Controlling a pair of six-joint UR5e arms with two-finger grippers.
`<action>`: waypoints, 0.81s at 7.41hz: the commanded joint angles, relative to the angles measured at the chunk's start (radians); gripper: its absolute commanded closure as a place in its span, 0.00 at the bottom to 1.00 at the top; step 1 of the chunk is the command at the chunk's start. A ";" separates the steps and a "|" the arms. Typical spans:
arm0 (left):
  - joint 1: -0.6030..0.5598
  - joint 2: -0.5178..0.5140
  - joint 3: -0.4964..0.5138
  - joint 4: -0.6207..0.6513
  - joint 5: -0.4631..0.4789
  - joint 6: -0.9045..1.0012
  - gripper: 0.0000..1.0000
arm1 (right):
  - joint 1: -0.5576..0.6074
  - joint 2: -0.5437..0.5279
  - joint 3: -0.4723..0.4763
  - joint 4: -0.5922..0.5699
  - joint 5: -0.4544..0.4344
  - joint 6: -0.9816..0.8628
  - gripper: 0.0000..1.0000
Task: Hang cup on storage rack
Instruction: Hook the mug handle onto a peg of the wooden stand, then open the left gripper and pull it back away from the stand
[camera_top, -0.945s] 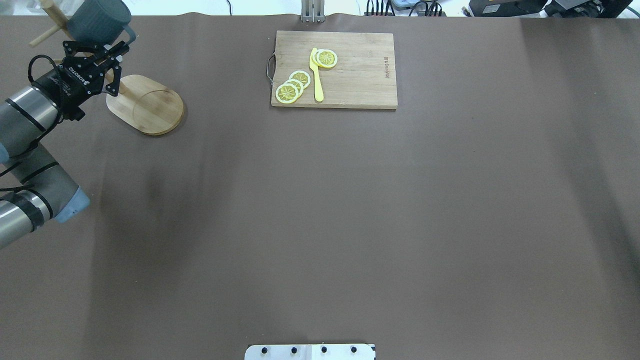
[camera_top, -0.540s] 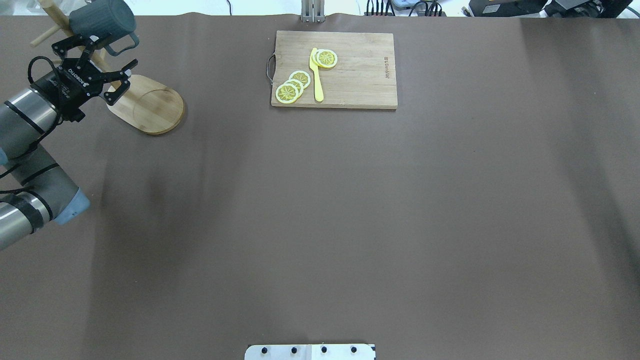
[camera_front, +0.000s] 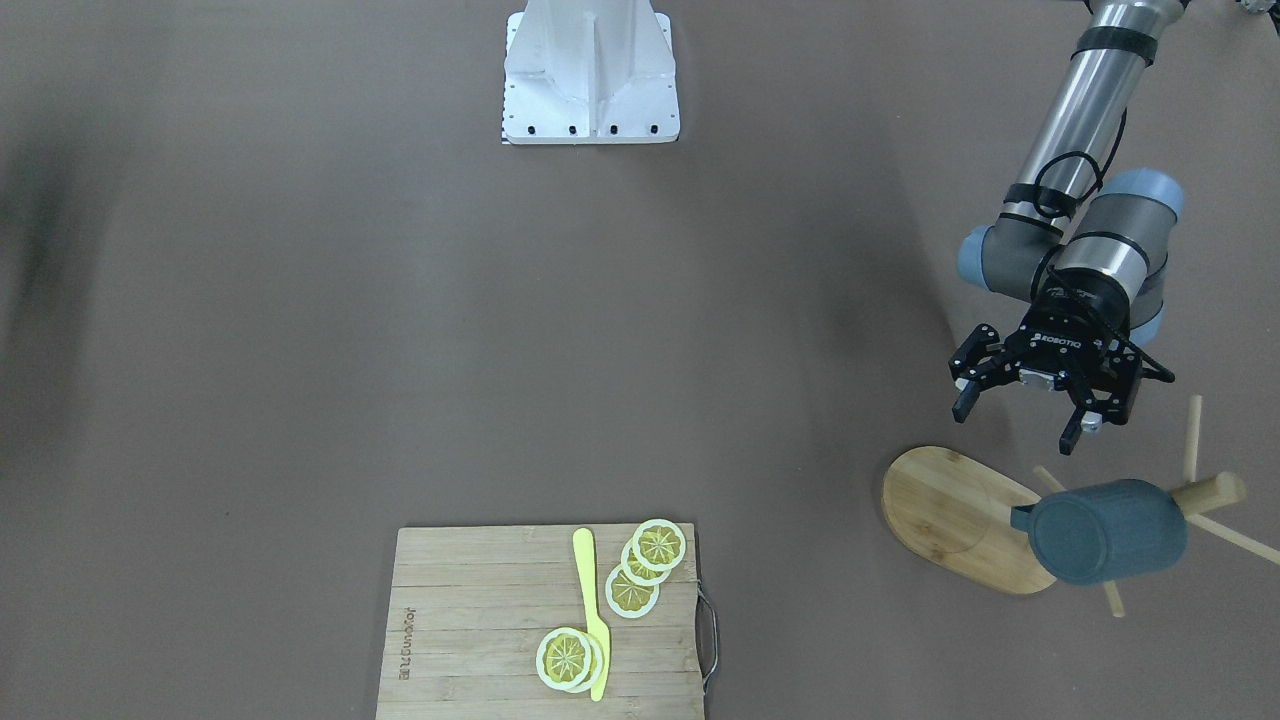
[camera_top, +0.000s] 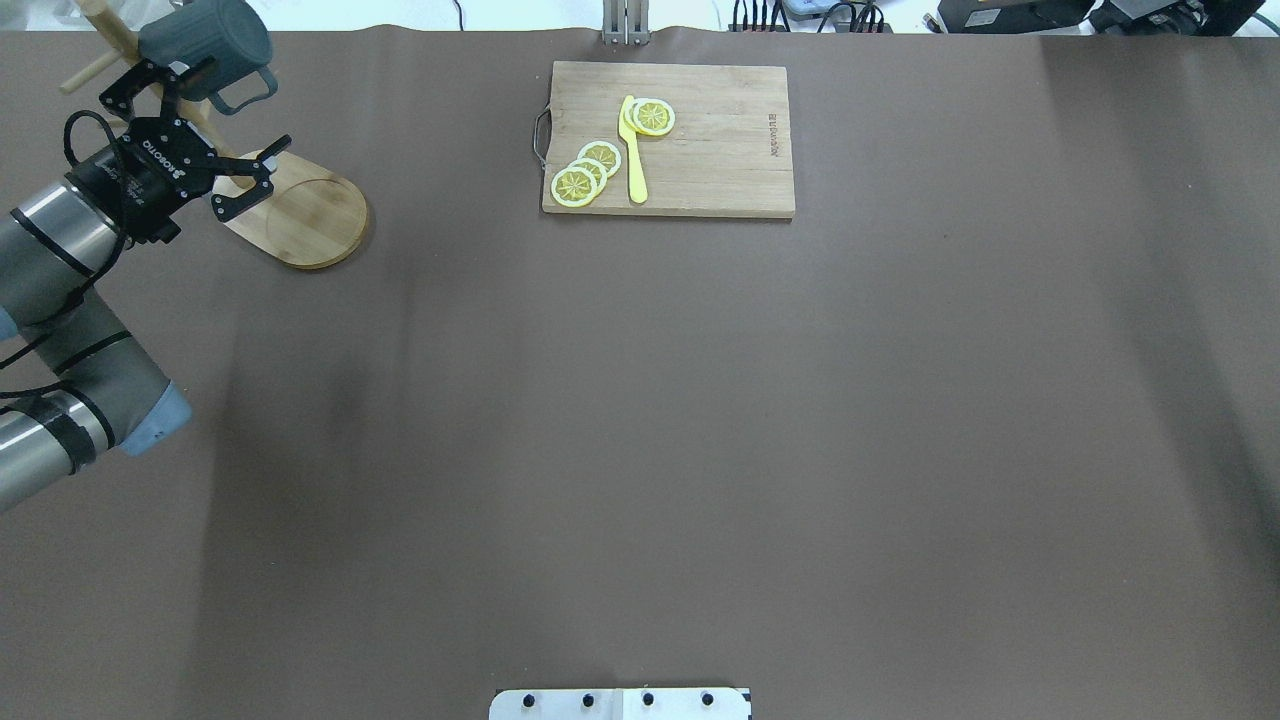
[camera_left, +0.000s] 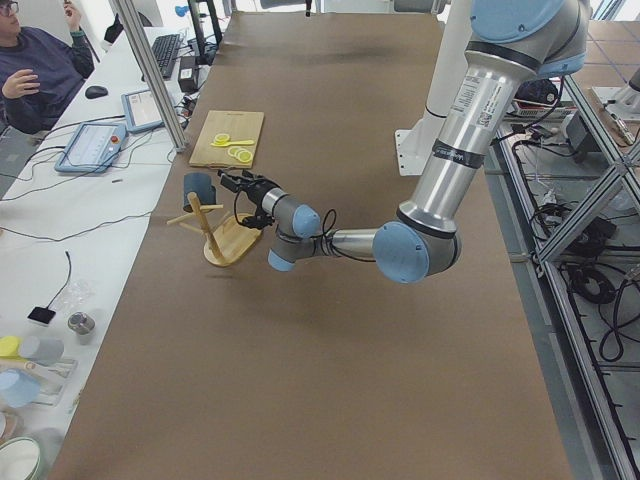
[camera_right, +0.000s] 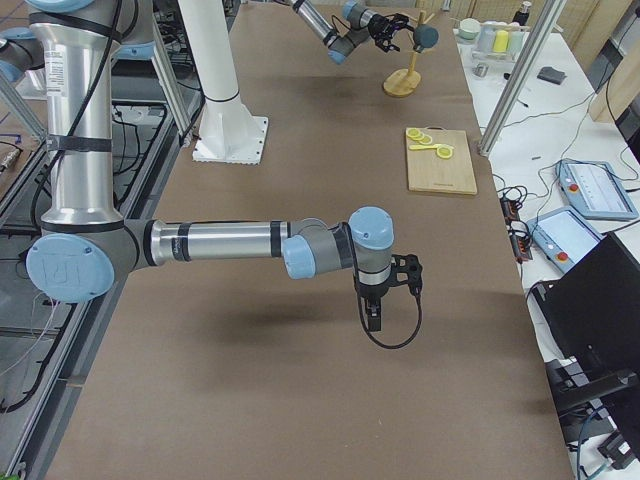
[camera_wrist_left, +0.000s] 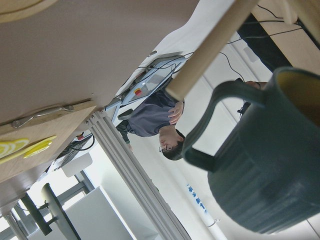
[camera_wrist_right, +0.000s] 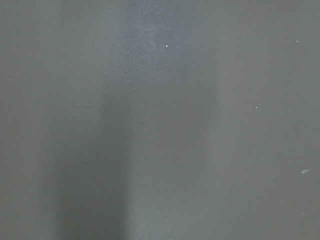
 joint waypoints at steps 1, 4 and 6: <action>0.005 0.042 -0.131 -0.001 0.000 0.068 0.01 | -0.001 0.001 0.000 0.000 0.000 0.000 0.00; 0.034 0.117 -0.291 0.011 -0.137 0.555 0.01 | -0.001 0.001 -0.002 0.000 0.000 0.000 0.00; 0.037 0.210 -0.349 0.014 -0.241 1.056 0.01 | 0.001 -0.002 -0.003 0.000 0.000 0.000 0.00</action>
